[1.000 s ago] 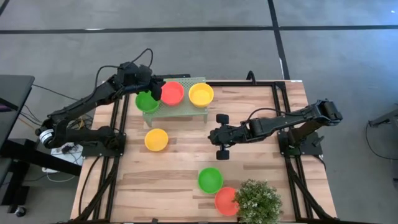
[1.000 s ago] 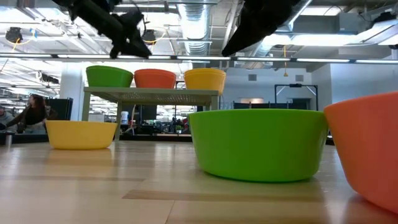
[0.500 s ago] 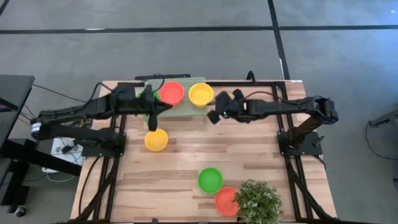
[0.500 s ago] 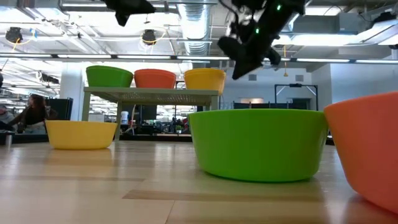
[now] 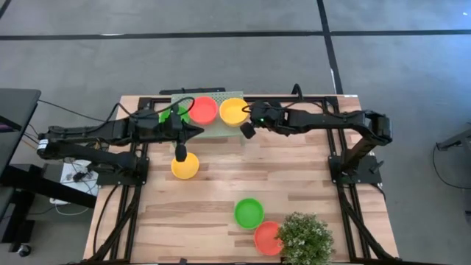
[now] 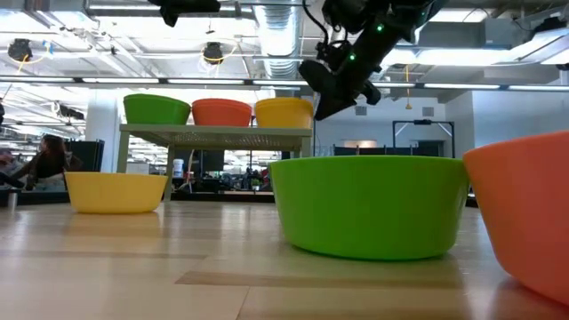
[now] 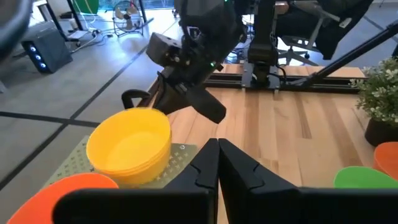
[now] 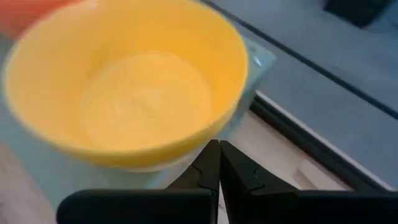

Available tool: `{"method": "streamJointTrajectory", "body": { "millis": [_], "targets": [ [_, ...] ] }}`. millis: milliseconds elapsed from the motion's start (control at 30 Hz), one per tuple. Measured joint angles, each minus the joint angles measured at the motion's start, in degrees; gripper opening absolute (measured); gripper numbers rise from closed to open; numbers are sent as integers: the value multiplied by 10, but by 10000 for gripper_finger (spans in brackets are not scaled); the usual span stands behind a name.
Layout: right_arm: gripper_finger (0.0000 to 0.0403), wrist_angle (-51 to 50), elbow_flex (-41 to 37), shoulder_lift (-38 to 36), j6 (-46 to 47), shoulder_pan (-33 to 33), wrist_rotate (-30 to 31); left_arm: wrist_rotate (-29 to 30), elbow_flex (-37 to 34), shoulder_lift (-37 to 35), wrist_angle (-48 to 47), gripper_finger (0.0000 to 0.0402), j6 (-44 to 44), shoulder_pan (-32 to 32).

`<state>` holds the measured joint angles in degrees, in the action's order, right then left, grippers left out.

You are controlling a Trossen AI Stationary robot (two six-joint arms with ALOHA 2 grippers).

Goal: Pick & Place Mini bowls
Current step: Adjust the yellow stacked bowl on the shelf, then stack the yellow bowl on the yellow bowl on the shelf

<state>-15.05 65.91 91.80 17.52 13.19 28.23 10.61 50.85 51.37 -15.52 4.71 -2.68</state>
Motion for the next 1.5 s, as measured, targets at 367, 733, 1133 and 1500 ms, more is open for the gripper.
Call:
{"method": "streamJointTrajectory", "body": {
  "millis": [367,733,1133,1500],
  "targets": [
    [0,7,0,-19,-68,-25,29,-19,0,2,-52,6,-30,47],
    [0,-13,0,-98,-76,-119,73,-17,-58,49,-138,48,-189,236],
    [0,-12,0,-55,-120,-235,-8,53,-76,159,-238,125,-260,257],
    [60,1,0,5,-151,-239,-8,24,-75,274,-277,132,-304,222]
  ]
}}
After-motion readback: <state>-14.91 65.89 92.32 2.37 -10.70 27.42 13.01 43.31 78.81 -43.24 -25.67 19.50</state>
